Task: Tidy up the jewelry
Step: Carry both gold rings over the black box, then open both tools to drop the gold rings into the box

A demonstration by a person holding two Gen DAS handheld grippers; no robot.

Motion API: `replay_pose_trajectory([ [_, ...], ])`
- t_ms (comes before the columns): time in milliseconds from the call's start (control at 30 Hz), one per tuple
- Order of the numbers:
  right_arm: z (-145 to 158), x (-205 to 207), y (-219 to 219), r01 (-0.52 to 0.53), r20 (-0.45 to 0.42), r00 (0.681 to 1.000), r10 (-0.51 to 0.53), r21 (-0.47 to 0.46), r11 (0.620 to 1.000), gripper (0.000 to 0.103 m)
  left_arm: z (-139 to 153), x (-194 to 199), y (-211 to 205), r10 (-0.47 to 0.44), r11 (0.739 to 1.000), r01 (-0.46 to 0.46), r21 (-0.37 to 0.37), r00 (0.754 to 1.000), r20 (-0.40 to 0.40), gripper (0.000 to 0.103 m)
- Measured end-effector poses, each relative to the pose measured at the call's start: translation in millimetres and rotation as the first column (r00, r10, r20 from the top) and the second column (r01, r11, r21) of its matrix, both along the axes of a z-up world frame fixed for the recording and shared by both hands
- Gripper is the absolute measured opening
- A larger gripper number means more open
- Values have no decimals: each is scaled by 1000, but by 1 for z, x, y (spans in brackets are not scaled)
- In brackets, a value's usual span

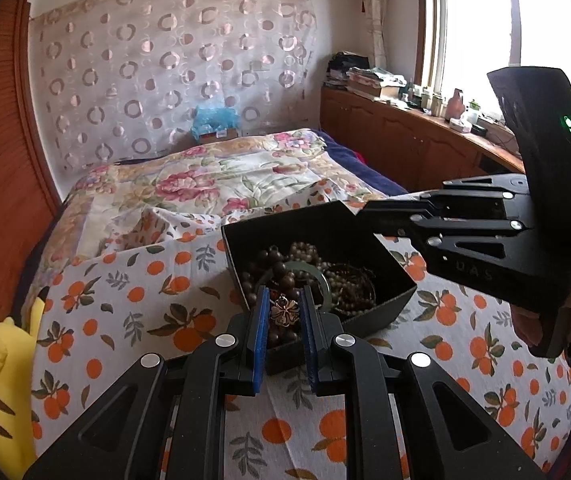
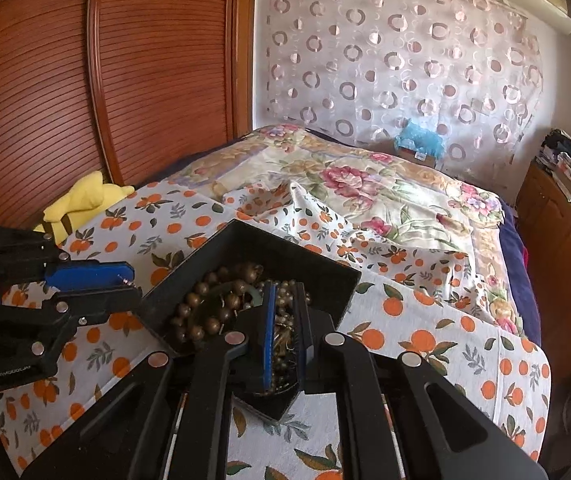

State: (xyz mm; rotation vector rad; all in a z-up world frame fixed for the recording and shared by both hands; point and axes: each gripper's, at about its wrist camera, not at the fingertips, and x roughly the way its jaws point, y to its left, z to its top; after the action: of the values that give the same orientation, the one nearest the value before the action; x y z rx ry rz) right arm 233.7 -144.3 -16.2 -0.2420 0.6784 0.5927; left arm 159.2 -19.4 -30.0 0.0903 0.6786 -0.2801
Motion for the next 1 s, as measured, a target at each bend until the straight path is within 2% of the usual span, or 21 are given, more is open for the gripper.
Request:
replay_pose_trajectory([
  [133,-5,-1,-8,21,-10,1000,-20,3,1000,10,1,2,-2,0,1000,0,3,1000,0,14],
  [600,-16,-18,-54,99,-15,995,-98,50,994,10,-6,54,-34,12,1000,-11,27,999,-31,14],
  [933,-19,-29,-74,128,-14,992,-127,75,989,11,-8,65,-53,4,1000,-3,22,999,-32,15],
  [1000,-20,-30,-76,131,-13,991,-131,79,988,11,-8,65,-53,12,1000,-11,20,999,-34,20],
])
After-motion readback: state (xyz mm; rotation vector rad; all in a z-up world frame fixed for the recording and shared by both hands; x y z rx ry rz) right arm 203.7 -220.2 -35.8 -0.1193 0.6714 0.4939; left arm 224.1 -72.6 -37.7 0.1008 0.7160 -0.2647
